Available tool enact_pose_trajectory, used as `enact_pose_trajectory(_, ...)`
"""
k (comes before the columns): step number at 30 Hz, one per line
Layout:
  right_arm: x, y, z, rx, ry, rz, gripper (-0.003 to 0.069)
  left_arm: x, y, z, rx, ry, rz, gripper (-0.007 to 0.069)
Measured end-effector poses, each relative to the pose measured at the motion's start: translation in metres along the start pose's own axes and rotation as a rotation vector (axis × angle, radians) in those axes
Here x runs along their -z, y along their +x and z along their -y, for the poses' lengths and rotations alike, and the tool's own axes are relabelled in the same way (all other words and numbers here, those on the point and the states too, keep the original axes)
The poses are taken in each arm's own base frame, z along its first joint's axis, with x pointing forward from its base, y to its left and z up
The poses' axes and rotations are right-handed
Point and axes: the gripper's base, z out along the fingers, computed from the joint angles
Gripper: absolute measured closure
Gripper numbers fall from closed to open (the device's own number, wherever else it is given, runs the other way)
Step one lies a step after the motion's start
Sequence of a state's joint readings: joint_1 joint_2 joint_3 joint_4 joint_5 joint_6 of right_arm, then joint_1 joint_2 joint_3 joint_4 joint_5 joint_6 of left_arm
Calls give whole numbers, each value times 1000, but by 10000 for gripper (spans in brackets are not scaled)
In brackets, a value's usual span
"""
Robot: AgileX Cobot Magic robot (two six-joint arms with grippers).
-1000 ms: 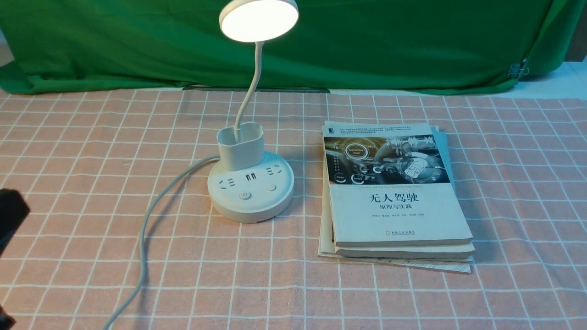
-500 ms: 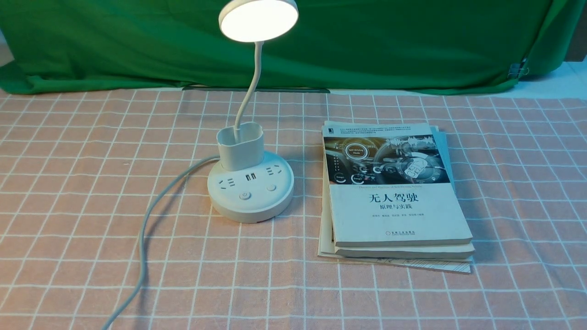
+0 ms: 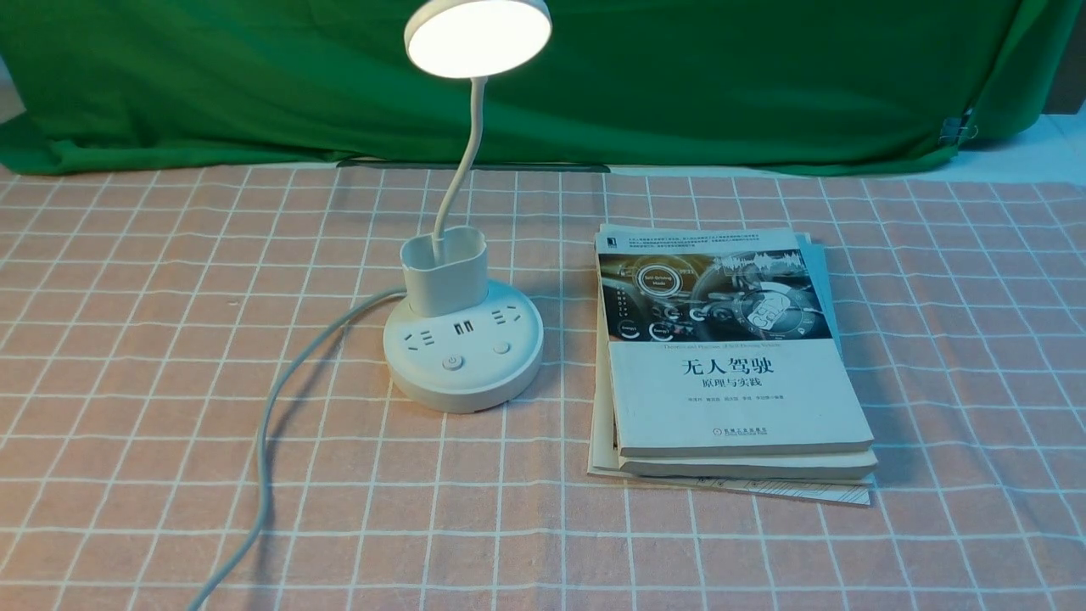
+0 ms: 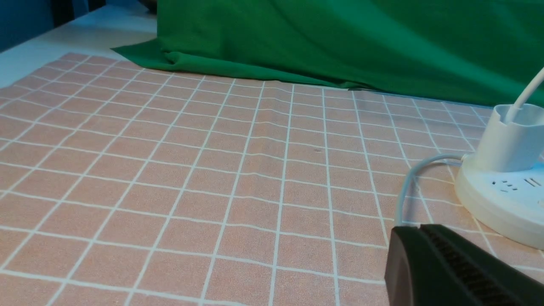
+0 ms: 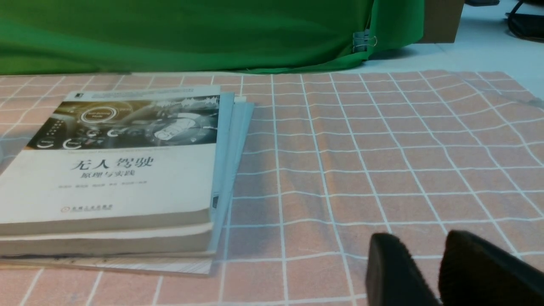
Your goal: Turn on the table lamp on the pink coffee tablecloth with your hand.
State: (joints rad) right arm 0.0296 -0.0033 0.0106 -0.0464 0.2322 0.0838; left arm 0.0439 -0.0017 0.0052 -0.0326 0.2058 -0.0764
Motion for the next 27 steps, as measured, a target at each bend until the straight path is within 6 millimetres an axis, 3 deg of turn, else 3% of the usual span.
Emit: enact_pose_trajectory(27,0,0,0,0,0,0,418,0,1,0,8,1,-7,603)
